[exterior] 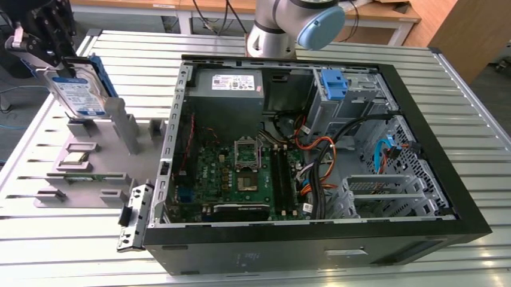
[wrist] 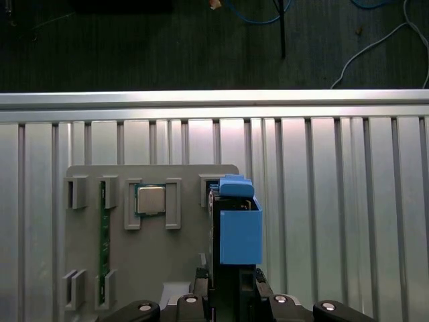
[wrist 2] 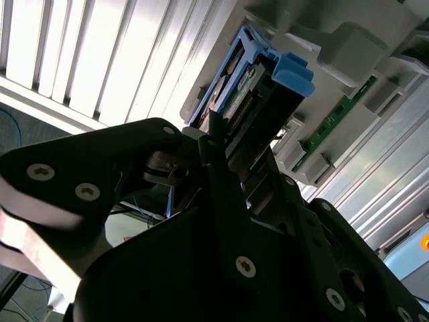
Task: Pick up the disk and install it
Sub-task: 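Pick up the disk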
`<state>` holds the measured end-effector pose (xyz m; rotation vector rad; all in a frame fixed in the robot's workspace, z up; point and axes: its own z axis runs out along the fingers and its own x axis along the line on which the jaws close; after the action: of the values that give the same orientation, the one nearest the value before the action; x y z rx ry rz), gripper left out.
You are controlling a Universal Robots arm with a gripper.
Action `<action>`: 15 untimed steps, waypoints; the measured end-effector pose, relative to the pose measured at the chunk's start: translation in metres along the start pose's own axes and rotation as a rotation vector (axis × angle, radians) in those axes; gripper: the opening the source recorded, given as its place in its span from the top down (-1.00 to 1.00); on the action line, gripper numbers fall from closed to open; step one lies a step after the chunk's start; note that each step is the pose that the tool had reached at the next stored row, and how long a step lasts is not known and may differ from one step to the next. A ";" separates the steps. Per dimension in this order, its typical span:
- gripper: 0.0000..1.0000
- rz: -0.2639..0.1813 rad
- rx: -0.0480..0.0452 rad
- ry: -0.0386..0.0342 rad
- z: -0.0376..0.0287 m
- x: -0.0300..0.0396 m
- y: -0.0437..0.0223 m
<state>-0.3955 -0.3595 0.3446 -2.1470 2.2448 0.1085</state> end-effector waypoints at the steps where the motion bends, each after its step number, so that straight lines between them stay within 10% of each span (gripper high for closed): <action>1: 0.30 0.000 0.0001 0.0000 -0.0002 0.0000 0.0000; 15: 0.30 0.000 -0.0001 -0.0002 -0.0039 -0.0003 0.0001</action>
<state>-0.3955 -0.3595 0.3484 -2.1469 2.2448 0.1087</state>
